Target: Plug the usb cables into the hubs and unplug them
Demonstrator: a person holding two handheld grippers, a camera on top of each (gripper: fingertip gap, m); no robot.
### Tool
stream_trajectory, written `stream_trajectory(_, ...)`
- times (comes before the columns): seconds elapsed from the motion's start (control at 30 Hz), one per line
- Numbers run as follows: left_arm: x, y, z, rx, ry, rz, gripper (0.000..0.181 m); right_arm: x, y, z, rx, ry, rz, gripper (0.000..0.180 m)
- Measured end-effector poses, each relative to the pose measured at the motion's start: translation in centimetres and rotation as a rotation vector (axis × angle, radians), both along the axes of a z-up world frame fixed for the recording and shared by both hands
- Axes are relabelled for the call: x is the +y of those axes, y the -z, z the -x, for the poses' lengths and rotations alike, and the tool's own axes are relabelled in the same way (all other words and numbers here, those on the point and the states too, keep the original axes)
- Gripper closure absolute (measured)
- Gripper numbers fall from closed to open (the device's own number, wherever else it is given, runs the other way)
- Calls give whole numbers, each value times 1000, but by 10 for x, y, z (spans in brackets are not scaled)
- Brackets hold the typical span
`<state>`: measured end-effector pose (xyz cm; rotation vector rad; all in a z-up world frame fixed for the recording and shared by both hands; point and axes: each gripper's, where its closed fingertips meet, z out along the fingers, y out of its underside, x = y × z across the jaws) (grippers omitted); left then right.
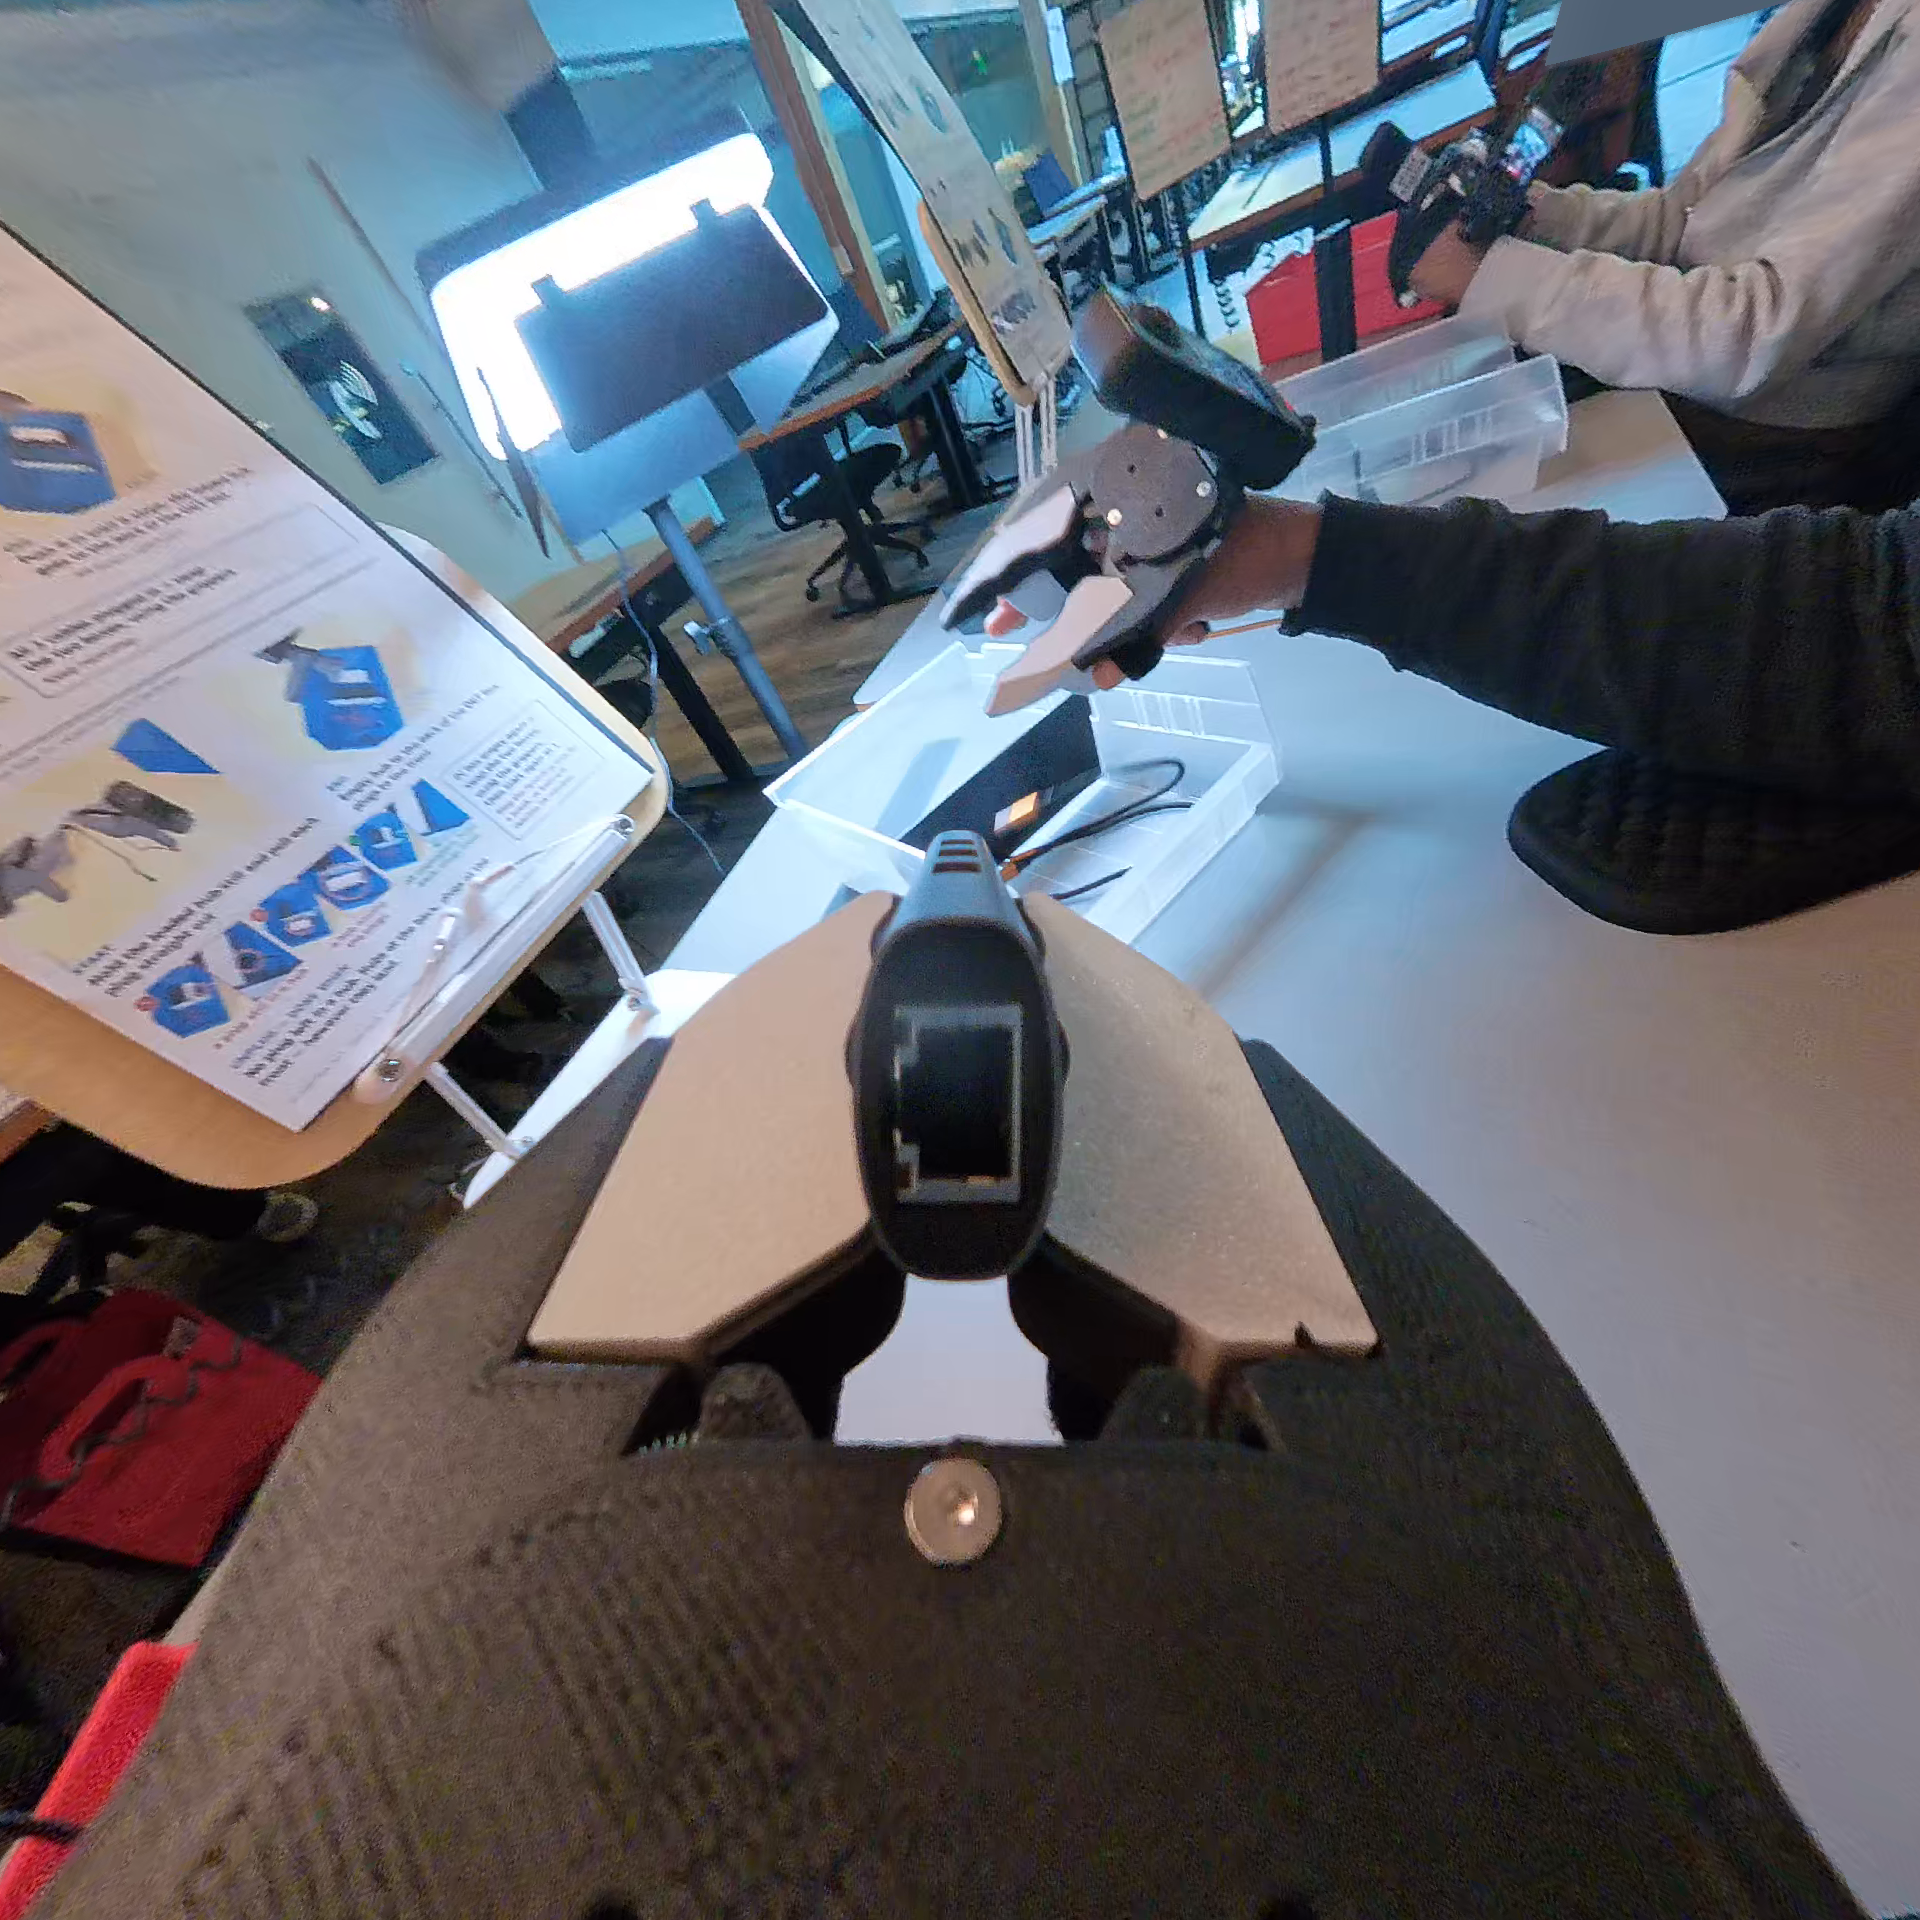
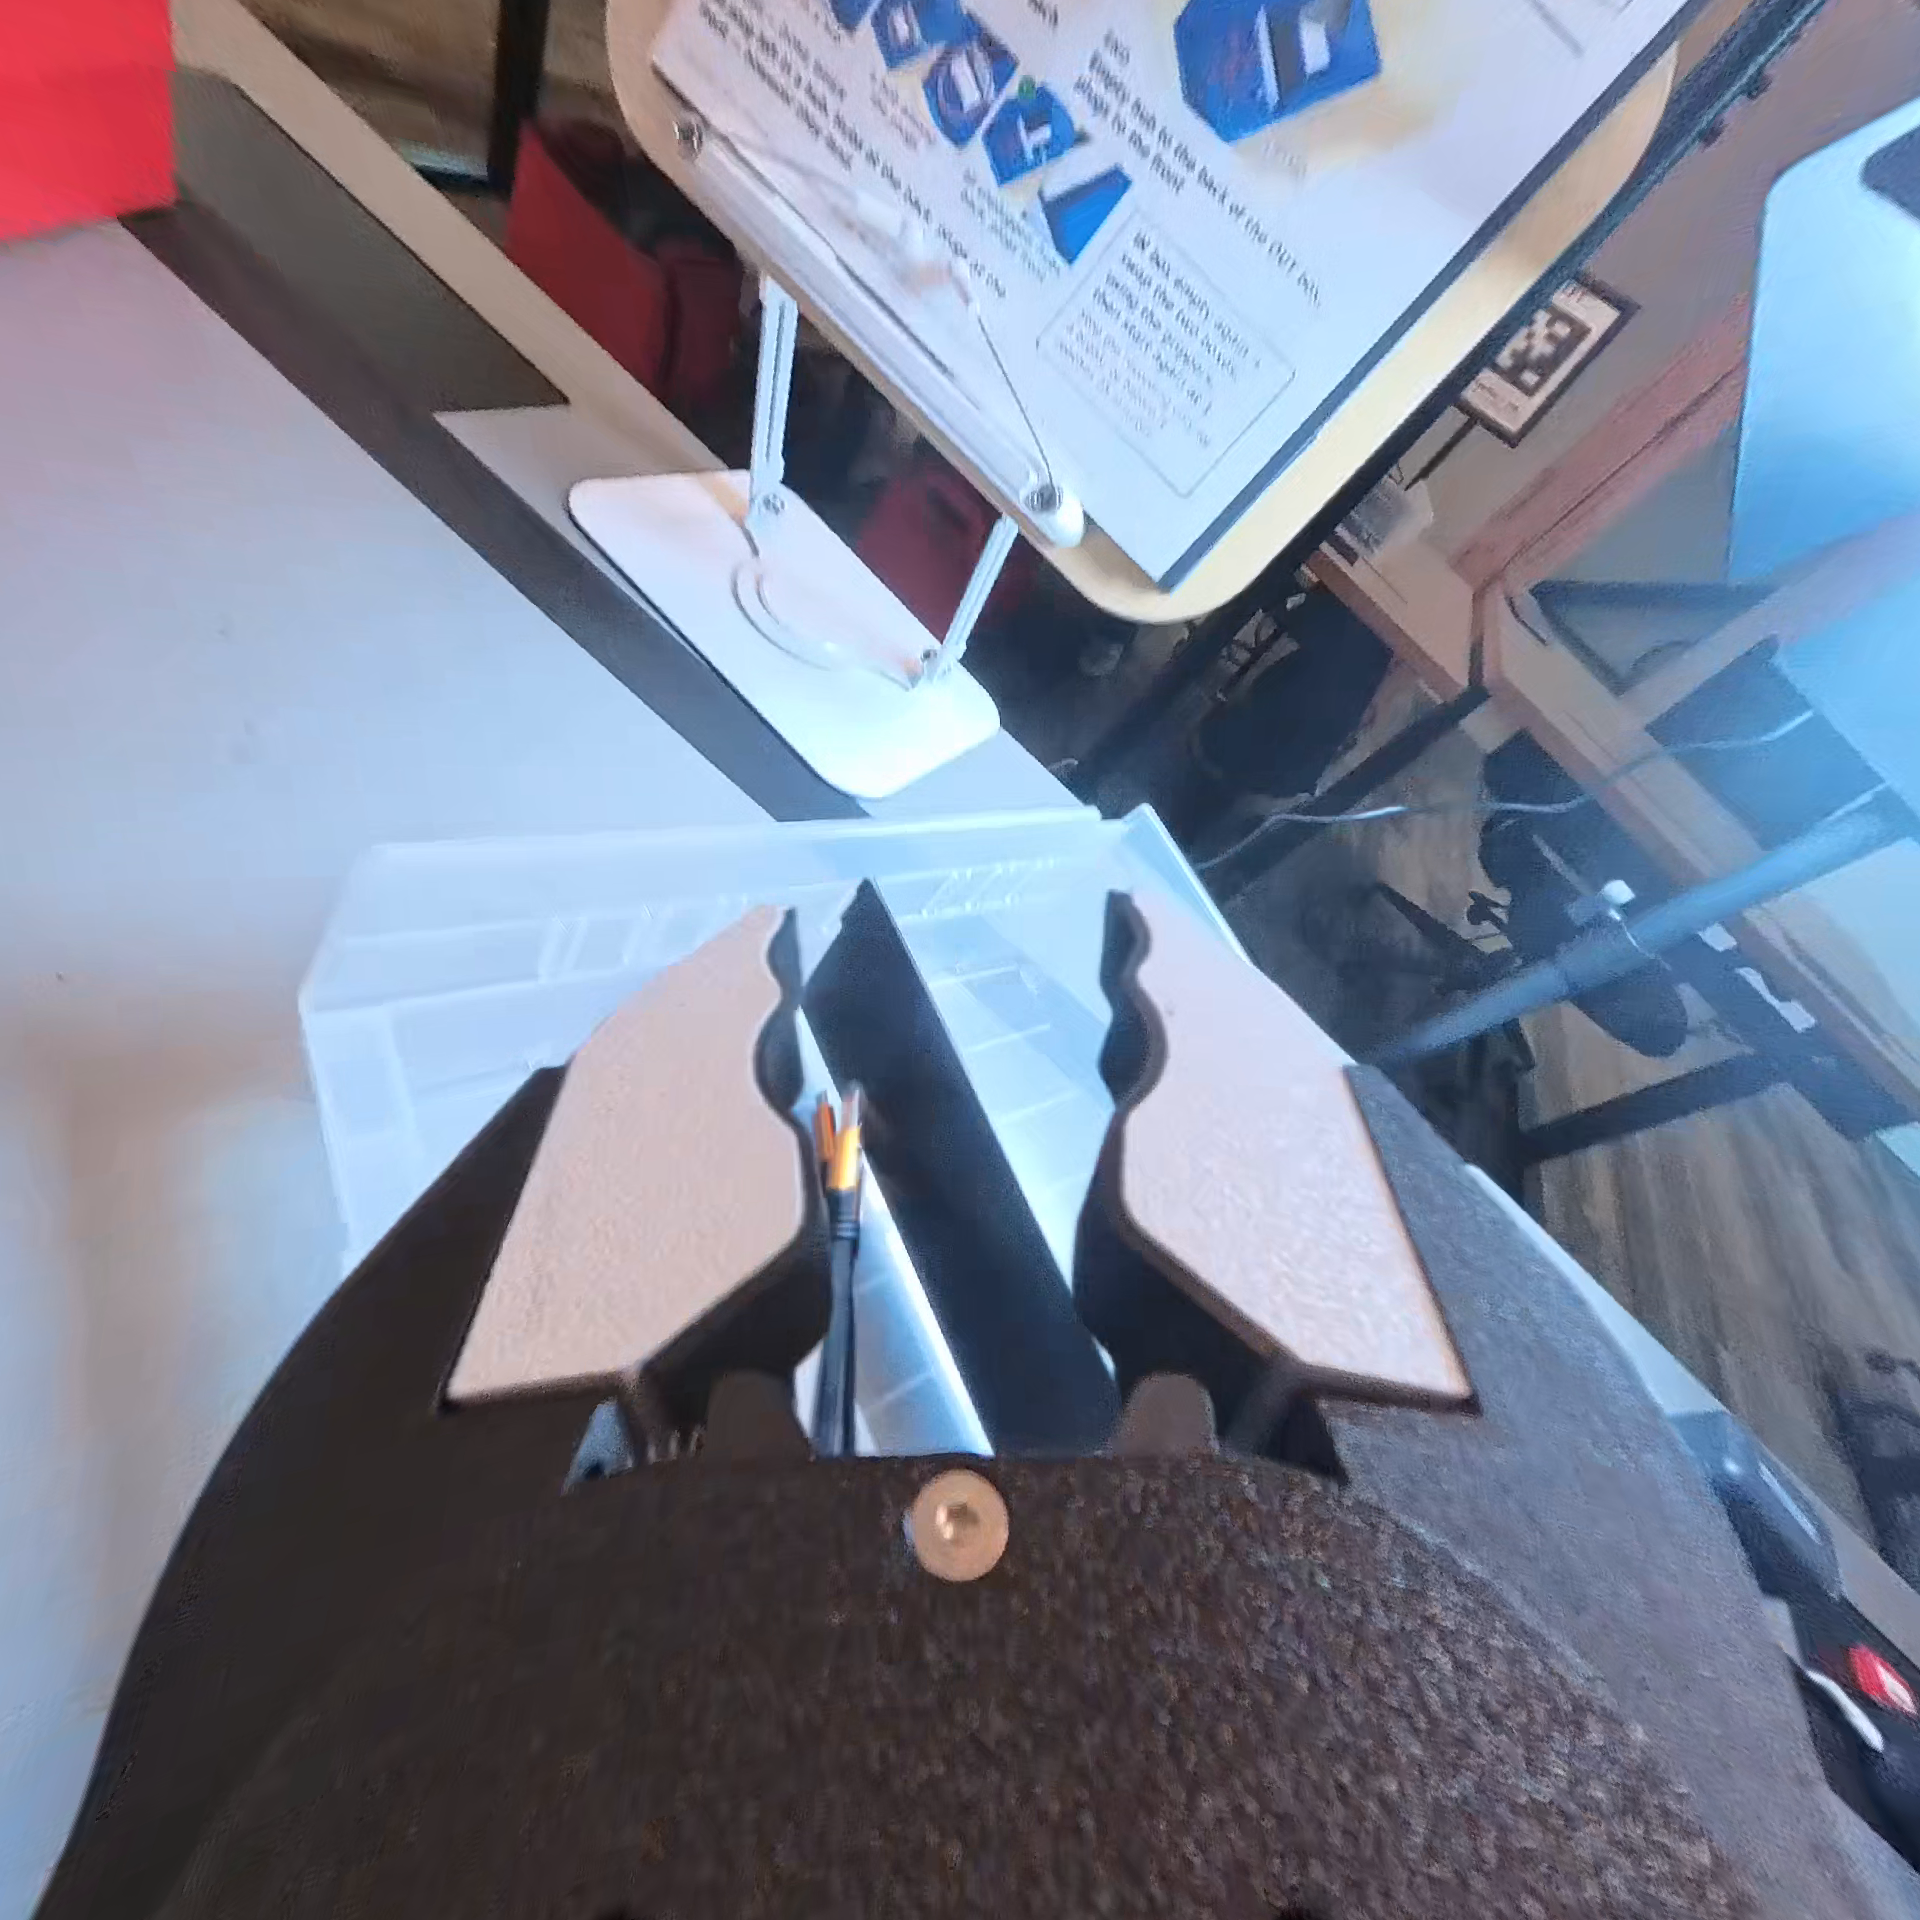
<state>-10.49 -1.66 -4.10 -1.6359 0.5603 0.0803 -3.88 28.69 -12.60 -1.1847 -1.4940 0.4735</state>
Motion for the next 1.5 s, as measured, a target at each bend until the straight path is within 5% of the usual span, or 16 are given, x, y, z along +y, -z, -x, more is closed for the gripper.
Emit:
stream_trajectory(0.27, 20, 22, -22, -48, 99, 59, 163, -135, -57, 7, 136, -470, 80, 125)
stream_trajectory(0.43, 34, 42, -46, -25, 159, 113, 163, -239, -50, 3, 61, -782, 35, 128)
stream_trajectory(0.5, 38, 51, -56, -10, 183, 136, 163, -261, -38, 5, 12, -818, -9, 129)
stream_trajectory(0.57, 39, 57, -65, 2, 217, 153, 163, -266, -24, 9, -33, -807, -84, 162)
stream_trajectory(0.67, 36, 57, -69, -17, 256, 161, 160, -263, -22, 3, -79, -835, -76, 163)
stream_trajectory(0.77, 32, 34, -47, -105, 184, 102, 142, -231, -50, -5, -34, -747, -121, 163)
stream_trajectory(1.07, 16, 1, 16, -283, 41, -57, 150, -28, -127, 28, -3, -219, -389, 164)
stream_trajectory(1.23, 20, 11, 14, -239, 26, -25, 150, 61, -64, 50, -108, -77, -363, 164)
stream_trajectory(1.5, 23, 19, 21, -222, -3, 6, 152, 124, 74, 29, -479, 58, -102, 166)
